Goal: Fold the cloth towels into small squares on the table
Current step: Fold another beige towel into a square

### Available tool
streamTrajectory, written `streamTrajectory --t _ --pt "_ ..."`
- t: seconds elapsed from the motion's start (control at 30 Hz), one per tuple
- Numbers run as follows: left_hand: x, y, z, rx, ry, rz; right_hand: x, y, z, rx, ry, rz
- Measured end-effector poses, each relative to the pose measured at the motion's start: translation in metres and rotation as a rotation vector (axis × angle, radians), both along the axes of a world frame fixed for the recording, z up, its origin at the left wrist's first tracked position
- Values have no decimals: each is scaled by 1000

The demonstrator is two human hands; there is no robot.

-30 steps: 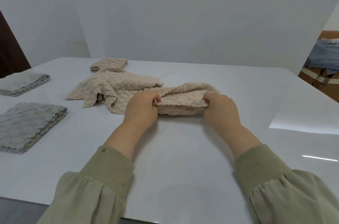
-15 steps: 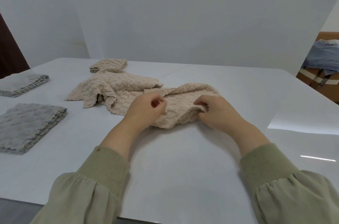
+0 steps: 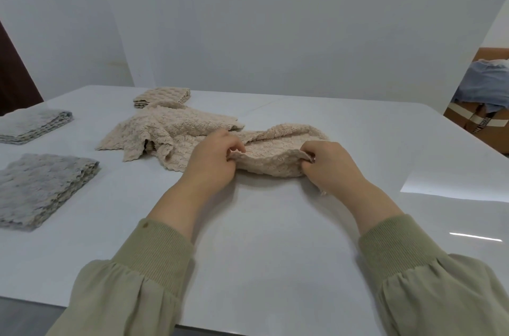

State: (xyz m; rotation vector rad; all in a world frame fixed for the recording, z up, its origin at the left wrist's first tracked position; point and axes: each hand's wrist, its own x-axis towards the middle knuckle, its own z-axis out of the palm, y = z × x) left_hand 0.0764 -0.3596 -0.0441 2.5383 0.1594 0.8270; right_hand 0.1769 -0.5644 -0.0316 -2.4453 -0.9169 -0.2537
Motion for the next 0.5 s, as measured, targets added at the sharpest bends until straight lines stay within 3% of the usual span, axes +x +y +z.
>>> streamTrajectory --t 0.13,0.3,0.5 --pt "-7 3 8 -236 62 -14 5 -1 0 28 -30 -6" --pt "-11 9 10 -401 286 -112 9 -9 4 17 163 63" --pt "-17 16 12 -391 319 -151 12 -24 18 40 333 124"
